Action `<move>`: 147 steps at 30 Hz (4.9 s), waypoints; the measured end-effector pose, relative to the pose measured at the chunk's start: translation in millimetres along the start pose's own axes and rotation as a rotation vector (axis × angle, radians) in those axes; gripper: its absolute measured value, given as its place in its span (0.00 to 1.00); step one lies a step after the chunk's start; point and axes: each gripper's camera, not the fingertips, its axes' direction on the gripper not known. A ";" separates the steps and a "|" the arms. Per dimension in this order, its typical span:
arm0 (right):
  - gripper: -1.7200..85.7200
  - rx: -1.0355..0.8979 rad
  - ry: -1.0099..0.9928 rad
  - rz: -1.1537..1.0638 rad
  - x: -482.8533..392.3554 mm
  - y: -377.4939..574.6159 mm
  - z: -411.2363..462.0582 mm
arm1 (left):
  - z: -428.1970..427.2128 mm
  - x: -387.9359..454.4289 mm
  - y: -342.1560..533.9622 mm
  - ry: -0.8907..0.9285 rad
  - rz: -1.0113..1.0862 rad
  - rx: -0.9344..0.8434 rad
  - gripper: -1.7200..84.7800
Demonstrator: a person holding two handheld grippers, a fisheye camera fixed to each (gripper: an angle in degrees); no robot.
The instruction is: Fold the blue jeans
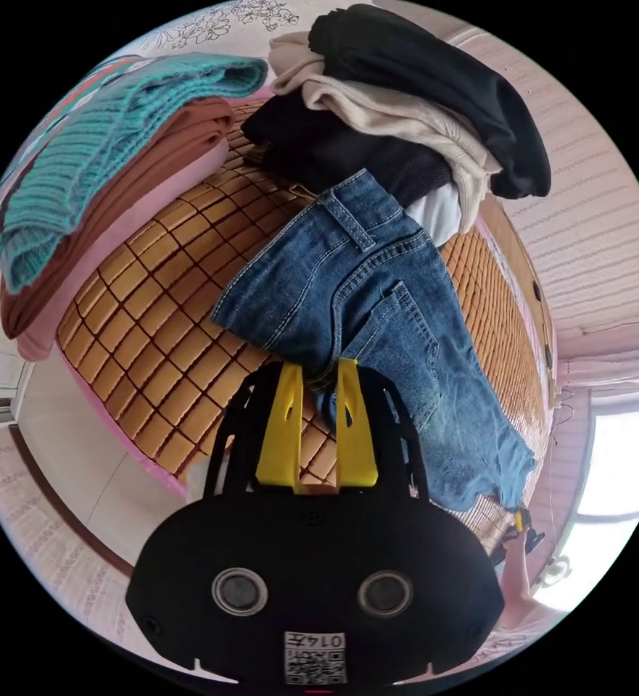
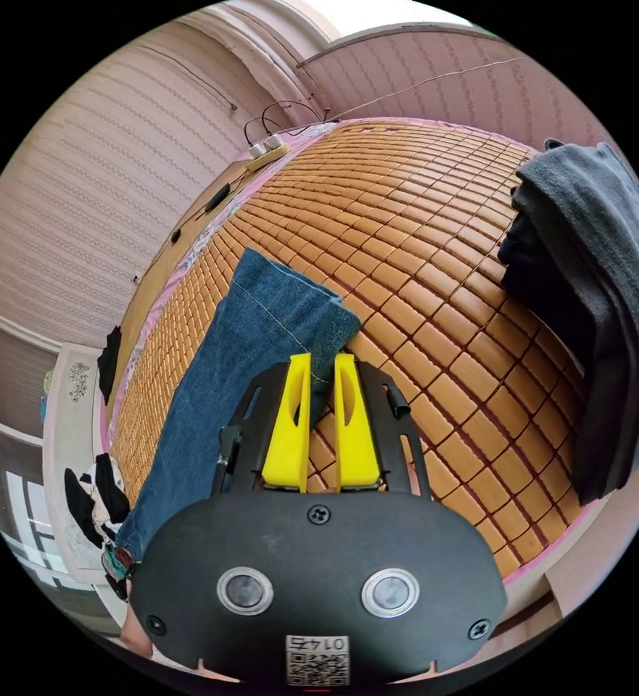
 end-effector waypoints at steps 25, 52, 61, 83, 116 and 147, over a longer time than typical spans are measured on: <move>0.14 -0.008 0.328 -0.533 -52.2 94.5 -120.9 | 69.0 294.1 223.0 -0.157 1.165 -0.128 0.08; 0.10 -0.290 0.353 -0.402 -29.7 3.7 -46.6 | 300.3 478.7 340.1 -0.167 1.519 -0.292 0.04; 0.15 -0.173 0.225 -0.171 64.9 125.9 -157.6 | 248.5 461.5 373.2 -0.039 1.570 -0.262 0.08; 0.03 -0.012 -0.061 0.143 198.2 174.2 -204.1 | 254.4 418.9 431.9 0.006 1.788 -0.367 0.01; 0.02 -0.097 0.374 -0.115 80.9 241.1 -68.8 | 216.5 329.8 379.3 0.105 1.608 -0.366 0.02; 0.01 -0.485 0.066 -1.477 -423.0 481.6 267.6 | 119.6 191.8 290.4 -0.030 1.041 0.032 0.01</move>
